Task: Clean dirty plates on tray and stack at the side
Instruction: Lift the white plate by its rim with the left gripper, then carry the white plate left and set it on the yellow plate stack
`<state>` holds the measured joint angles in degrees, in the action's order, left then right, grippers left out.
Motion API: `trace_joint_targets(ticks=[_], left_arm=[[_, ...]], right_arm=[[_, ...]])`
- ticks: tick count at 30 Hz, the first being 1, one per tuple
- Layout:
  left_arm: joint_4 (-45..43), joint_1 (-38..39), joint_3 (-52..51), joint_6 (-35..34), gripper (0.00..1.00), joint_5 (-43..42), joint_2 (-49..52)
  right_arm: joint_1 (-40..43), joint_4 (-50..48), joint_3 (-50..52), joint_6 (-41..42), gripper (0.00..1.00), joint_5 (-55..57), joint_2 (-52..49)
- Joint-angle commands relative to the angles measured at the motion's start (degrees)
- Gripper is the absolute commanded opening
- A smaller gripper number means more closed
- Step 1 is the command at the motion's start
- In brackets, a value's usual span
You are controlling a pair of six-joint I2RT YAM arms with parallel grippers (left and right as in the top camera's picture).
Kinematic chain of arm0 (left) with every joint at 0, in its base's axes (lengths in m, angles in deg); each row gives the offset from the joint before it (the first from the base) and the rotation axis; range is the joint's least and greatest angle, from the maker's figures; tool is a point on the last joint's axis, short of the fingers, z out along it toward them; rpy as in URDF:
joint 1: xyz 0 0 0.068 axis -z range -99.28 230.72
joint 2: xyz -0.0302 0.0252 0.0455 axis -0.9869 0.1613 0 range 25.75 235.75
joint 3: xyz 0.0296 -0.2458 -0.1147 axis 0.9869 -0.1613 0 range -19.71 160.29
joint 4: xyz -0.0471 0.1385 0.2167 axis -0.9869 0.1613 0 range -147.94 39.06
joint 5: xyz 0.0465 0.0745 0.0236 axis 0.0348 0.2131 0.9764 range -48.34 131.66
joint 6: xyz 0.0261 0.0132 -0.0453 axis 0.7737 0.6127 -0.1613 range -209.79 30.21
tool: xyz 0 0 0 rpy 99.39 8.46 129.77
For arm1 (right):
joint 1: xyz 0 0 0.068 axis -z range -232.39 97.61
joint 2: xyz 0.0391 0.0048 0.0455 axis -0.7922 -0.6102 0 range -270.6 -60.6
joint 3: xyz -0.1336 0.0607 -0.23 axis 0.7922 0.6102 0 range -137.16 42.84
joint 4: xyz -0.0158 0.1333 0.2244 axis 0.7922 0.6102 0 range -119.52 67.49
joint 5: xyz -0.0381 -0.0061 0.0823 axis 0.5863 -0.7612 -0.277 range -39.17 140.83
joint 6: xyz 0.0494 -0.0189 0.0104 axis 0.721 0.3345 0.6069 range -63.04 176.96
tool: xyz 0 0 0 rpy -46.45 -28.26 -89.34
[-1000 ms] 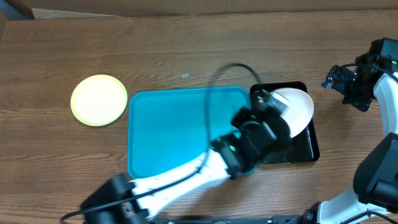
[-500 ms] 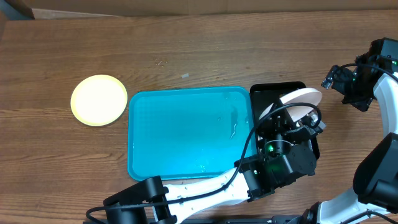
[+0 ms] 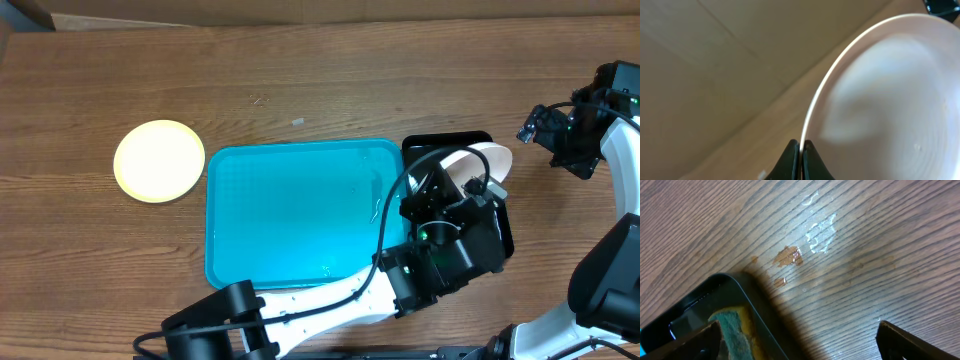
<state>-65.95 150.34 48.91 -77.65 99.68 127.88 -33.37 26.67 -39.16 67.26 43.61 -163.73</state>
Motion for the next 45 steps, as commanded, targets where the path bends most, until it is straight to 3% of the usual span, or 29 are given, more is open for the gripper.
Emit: trace_joint_targets(ticks=[1, 5, 9, 14, 17, 23, 28, 37, 45], left_arm=[[4.6, -3.6, 0.9, -13.2, 0.04, -10.8, -6.3], [14.6, -12.3, 0.9, -25.9, 0.04, -26.8, -12.0], [23.1, -26.2, 0.9, -35.8, 0.04, -45.4, -16.7], [33.6, -49.3, 0.9, -41.6, 0.04, -67.8, -18.6], [40.0, -62.2, 0.9, -41.6, 0.04, -72.9, -18.1], [46.4, -82.1, 0.9, -37.6, 0.04, -72.1, -16.6], [46.8, -91.6, 0.9, -37.2, 0.04, -62.7, -14.5], [43.9, -93.9, 0.9, -37.5, 0.04, -48.5, -6.8], [42.1, -94.0, 0.9, -37.4, 0.04, -45.4, -1.3]], right_arm=[[0.0, -0.3, -0.8, -0.1, 1.0, 0.1, 0.6], [0.0, -0.3, -0.8, -0.1, 1.0, 0.1, 0.6], [0.0, -0.3, -0.8, -0.1, 1.0, 0.1, 0.6], [0.0, -0.3, -0.8, -0.1, 1.0, 0.1, 0.6], [0.0, -0.3, -0.8, -0.1, 1.0, 0.1, 0.6], [0.0, -0.3, -0.8, -0.1, 1.0, 0.1, 0.6], [0.0, -0.3, -0.8, -0.1, 1.0, 0.1, 0.6], [0.0, -0.3, -0.8, -0.1, 1.0, 0.1, 0.6], [0.0, -0.3, -0.8, -0.1, 1.0, 0.1, 0.6]])
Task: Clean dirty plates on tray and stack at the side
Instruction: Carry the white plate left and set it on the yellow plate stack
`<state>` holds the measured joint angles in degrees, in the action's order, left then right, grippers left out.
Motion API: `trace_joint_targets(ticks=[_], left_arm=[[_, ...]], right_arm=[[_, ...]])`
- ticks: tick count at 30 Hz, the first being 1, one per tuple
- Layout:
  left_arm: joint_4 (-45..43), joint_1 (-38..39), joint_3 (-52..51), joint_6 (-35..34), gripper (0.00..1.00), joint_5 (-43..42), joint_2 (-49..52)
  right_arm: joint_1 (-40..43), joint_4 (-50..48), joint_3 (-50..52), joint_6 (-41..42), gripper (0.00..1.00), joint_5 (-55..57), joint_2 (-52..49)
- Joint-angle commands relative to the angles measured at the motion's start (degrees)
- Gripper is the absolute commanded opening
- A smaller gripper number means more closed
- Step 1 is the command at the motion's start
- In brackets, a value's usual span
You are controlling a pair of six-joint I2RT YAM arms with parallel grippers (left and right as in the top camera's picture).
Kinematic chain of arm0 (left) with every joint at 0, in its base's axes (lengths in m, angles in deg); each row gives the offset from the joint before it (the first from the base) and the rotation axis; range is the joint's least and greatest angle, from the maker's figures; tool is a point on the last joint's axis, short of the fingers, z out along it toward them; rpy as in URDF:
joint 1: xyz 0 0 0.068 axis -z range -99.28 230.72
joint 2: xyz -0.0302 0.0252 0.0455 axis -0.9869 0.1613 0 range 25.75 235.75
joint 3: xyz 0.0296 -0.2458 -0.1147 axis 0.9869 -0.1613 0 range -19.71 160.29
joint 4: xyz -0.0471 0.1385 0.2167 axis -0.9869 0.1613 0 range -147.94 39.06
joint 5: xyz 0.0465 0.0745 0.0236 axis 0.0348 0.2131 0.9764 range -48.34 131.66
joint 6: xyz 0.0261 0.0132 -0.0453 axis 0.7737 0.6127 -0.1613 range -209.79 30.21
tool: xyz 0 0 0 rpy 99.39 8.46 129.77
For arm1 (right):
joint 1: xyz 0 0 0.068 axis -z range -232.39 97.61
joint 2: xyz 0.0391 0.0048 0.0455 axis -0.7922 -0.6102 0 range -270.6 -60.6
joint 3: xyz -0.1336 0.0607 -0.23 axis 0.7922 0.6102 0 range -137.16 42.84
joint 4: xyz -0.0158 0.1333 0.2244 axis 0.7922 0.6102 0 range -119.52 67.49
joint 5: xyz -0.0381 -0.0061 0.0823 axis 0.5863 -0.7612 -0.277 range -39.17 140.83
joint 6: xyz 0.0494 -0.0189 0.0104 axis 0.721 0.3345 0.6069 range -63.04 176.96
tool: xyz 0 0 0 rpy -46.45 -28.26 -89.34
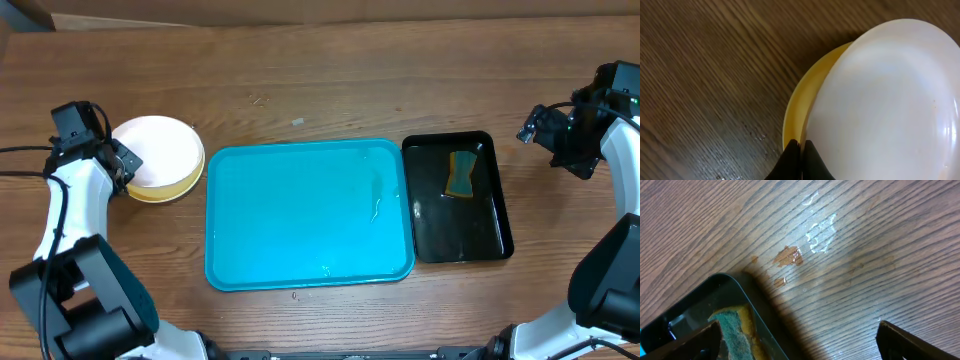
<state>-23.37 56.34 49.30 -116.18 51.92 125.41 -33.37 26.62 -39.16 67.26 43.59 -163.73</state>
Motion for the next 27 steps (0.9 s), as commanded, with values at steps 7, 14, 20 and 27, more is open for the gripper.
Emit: trace_joint_targets(ticks=[7, 14, 20, 27], left_arm=[[-1.6, 0.0, 0.7, 3.4, 0.59, -2.1, 1.5], [0.1, 0.2, 3.1, 15.7, 0.84, -23.8, 0.2], [-1.0, 2.6, 3.3, 18.4, 0.85, -35.3, -4.3], [-1.6, 6.8, 3.2, 17.4, 1.0, -35.1, -5.2]], right_arm=[[0.0, -0.3, -0.8, -0.1, 1.0, 0.2, 0.6], [0.0, -0.3, -0.8, -0.1, 1.0, 0.2, 0.6], [0.0, -0.3, -0.8, -0.1, 1.0, 0.2, 0.6], [0.0, -0.3, -0.8, -0.1, 1.0, 0.2, 0.6]])
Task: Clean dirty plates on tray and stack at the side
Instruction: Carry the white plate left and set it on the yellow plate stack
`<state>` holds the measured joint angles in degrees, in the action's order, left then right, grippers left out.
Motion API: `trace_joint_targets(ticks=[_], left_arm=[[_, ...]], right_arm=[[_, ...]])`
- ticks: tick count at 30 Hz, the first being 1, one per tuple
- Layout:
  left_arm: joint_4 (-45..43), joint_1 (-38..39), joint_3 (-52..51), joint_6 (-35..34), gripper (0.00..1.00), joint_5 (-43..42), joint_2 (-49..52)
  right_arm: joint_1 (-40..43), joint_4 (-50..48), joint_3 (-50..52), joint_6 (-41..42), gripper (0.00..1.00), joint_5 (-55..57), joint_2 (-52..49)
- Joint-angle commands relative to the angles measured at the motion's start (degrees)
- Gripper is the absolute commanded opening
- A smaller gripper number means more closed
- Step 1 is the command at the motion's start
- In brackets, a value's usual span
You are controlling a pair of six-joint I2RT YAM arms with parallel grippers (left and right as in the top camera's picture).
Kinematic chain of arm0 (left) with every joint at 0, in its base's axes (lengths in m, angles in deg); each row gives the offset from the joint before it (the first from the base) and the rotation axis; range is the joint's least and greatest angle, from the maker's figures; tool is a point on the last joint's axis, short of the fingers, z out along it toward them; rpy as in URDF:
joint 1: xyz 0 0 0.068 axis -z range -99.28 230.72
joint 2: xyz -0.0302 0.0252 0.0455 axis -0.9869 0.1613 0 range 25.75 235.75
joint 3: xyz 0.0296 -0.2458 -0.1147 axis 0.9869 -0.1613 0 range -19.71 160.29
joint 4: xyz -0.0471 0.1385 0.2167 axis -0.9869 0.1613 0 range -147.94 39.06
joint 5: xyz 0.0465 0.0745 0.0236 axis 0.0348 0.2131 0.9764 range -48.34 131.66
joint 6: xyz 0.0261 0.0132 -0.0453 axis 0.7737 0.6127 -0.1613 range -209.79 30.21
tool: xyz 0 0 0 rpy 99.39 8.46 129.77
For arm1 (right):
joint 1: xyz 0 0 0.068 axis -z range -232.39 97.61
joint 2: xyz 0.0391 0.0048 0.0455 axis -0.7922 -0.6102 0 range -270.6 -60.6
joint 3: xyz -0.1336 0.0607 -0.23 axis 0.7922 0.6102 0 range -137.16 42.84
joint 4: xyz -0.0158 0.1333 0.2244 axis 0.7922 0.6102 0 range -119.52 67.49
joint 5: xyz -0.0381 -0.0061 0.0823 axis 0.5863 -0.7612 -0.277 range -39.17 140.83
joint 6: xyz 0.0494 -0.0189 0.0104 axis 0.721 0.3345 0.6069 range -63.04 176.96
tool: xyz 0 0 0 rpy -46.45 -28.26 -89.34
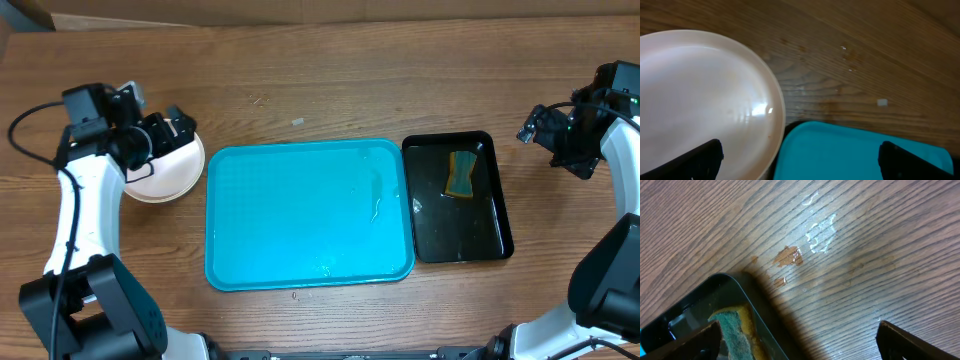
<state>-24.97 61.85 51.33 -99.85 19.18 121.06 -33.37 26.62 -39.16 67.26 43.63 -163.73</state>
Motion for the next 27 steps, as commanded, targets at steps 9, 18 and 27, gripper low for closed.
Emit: trace_joint_targets(ticks=[9, 18, 27], left_arm=[[0.7, 2.1, 1.2, 1.1, 1.0, -2.4, -0.8], [0.7, 2.1, 1.2, 1.1, 1.0, -2.4, -0.8], [0.7, 2.1, 1.2, 1.1, 1.0, -2.4, -0.8]], right_arm=[[0.0, -0.3, -0.8, -0.1, 1.0, 0.1, 0.6], [0.0, -0.3, -0.8, -0.1, 1.0, 0.1, 0.6], [0.0, -0.3, -0.8, -0.1, 1.0, 0.1, 0.6]])
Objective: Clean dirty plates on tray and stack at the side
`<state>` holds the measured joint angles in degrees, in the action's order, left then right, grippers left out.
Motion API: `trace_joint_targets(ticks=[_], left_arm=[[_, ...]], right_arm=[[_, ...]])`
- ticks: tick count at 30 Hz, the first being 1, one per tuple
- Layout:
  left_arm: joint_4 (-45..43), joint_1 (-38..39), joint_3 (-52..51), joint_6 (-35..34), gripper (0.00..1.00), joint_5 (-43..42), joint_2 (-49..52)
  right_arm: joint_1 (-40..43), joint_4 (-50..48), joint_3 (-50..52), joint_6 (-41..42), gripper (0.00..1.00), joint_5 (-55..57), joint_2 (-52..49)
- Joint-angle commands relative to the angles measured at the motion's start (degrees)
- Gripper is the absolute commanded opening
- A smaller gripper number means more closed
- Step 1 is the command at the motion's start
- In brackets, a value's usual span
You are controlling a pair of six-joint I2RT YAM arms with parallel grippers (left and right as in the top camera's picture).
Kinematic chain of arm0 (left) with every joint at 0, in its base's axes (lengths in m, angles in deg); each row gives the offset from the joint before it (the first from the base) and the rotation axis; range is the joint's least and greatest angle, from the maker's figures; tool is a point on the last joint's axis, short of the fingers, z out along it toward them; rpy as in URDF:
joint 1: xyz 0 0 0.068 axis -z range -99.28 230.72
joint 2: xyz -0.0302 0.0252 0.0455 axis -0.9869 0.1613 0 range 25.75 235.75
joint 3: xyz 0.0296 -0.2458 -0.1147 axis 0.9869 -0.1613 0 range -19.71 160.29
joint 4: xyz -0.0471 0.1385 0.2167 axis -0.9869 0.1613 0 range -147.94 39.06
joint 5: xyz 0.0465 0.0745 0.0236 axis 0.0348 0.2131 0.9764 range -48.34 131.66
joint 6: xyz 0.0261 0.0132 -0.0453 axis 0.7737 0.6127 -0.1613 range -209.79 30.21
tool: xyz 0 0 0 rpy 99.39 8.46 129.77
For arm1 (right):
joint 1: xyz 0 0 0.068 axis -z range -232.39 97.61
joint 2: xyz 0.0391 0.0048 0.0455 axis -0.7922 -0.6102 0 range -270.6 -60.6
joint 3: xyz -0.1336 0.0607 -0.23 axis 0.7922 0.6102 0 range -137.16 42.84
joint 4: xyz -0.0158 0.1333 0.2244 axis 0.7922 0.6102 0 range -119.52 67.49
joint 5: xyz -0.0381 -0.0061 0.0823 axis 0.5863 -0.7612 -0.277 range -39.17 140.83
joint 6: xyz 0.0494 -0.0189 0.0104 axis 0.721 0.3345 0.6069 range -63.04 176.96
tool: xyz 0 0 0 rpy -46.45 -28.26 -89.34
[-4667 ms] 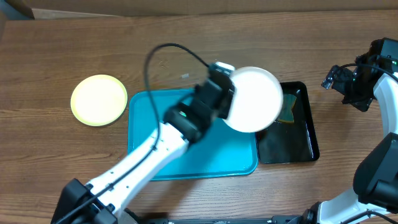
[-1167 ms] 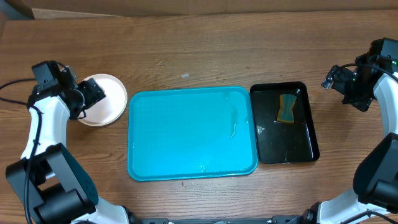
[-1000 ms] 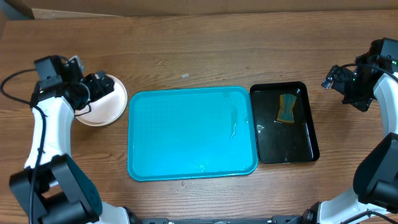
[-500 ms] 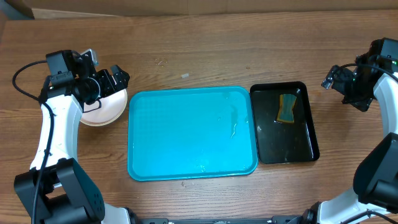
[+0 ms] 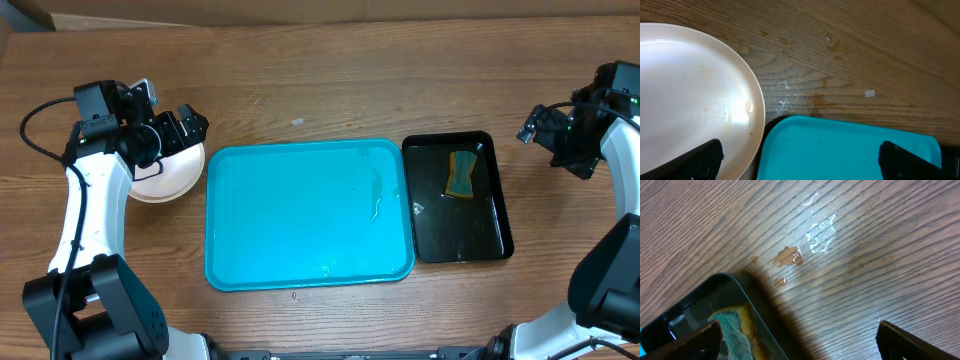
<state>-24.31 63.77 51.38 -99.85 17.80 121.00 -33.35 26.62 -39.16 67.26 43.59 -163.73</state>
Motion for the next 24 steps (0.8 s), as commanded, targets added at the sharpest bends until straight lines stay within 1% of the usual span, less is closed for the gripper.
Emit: trace_joint_targets(ticks=[1, 12, 16, 19, 24], left_arm=[[0.0, 0.2, 1.1, 1.1, 1.0, -1.0, -0.8], [0.0, 0.2, 1.1, 1.1, 1.0, -1.0, -0.8], [0.0, 0.2, 1.1, 1.1, 1.0, -1.0, -0.8], [0.0, 0.2, 1.1, 1.1, 1.0, -1.0, -0.8], [0.0, 0.2, 1.1, 1.1, 1.0, -1.0, -0.8]], right_arm=[[0.0, -0.3, -0.8, -0.1, 1.0, 0.2, 0.6], [-0.1, -0.2, -0.6, -0.1, 1.0, 0.2, 0.6], [-0.3, -0.3, -0.6, -0.1, 1.0, 0.2, 2.5], [-1.2, -0.3, -0.6, -0.1, 1.0, 0.2, 6.3], [-4.6, -0.3, -0.6, -0.1, 1.0, 0.2, 16.9]])
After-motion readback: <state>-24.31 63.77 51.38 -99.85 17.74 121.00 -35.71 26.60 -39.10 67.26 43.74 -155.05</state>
